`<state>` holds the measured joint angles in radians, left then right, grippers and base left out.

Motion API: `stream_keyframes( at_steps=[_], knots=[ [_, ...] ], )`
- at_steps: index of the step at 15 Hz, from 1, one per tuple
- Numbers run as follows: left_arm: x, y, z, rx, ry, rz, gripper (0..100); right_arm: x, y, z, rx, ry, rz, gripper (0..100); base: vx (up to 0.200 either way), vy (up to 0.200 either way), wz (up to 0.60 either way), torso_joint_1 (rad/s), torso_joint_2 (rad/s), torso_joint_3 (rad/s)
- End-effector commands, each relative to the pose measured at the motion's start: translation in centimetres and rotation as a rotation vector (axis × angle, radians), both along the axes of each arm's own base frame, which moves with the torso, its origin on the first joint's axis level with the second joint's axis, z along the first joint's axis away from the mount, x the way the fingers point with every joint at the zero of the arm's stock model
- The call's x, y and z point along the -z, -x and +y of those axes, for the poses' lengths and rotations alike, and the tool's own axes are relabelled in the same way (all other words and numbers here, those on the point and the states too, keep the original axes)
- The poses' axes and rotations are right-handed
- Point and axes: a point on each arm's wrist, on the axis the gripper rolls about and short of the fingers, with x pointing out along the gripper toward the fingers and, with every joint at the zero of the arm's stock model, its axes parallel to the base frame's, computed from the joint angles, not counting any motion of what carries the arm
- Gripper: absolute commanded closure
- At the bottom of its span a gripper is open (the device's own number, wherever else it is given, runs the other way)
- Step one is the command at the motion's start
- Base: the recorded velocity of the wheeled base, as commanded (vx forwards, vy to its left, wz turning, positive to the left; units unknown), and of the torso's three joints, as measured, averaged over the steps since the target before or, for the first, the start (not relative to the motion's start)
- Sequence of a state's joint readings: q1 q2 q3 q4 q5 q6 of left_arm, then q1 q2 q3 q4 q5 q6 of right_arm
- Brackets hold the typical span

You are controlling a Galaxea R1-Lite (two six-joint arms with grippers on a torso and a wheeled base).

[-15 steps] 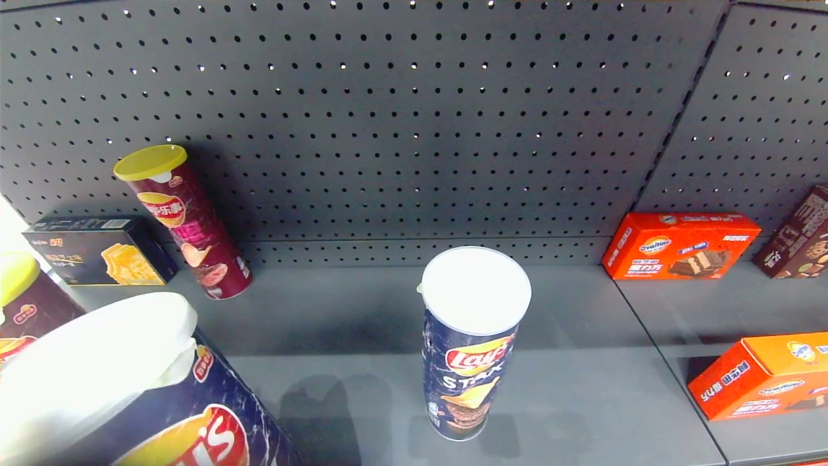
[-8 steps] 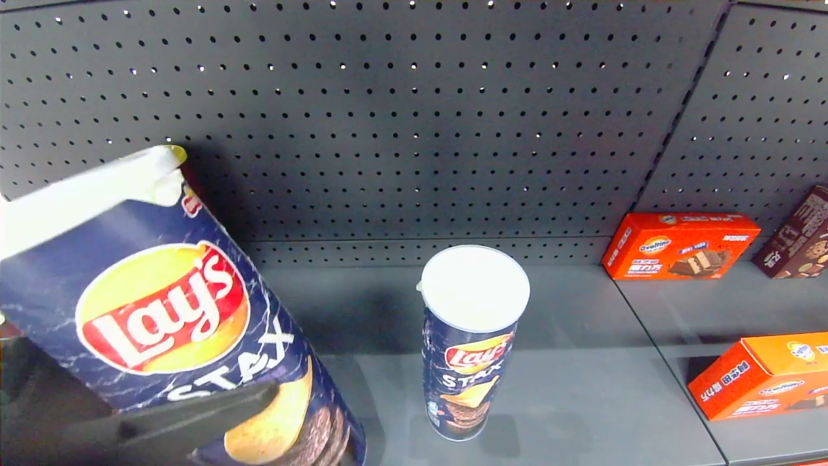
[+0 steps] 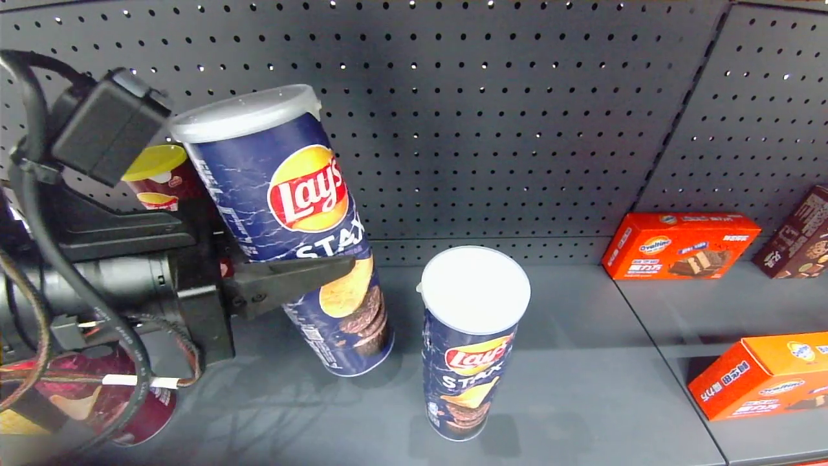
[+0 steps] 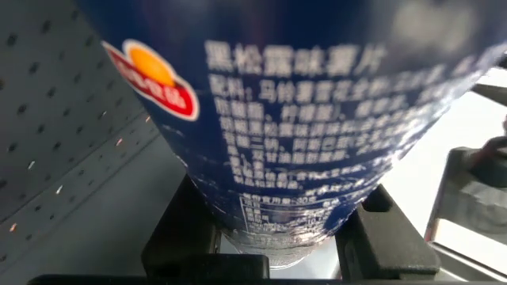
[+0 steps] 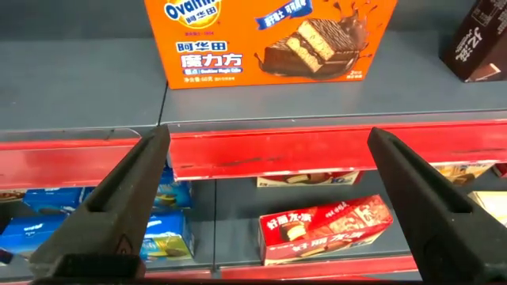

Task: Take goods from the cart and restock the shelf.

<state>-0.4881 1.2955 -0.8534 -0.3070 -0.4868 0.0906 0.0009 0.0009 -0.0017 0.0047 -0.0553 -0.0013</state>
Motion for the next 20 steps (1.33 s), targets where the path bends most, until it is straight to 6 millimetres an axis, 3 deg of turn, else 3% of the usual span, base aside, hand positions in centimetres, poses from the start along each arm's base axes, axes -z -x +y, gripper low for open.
stream_keyframes(
  at_steps=[1,12,16,20],
  knots=[
    [0.9,-1.7,-0.1,-0.03,-0.02,0.037,100,0.0,0.0,0.0,0.002,0.0,-0.001,0,0.0,0.0,0.0,0.0,0.0,0.0],
    [1.4,-4.1,-1.2,-0.014,-0.02,0.037,100,0.0,0.0,0.0,0.001,0.0,-0.001,0,0.0,0.0,0.0,0.0,0.0,0.0],
    [-0.4,-6.9,-0.4,-0.08,-0.055,-0.085,100,0.0,0.0,0.0,0.001,0.0,-0.001,0,0.0,0.0,0.0,0.0,0.0,0.0],
    [-0.8,-7.1,-0.4,-0.038,-0.061,-0.08,100,0.0,0.0,0.0,0.001,0.0,-0.001,0,0.0,0.0,0.0,0.0,0.0,0.0]
  ],
)
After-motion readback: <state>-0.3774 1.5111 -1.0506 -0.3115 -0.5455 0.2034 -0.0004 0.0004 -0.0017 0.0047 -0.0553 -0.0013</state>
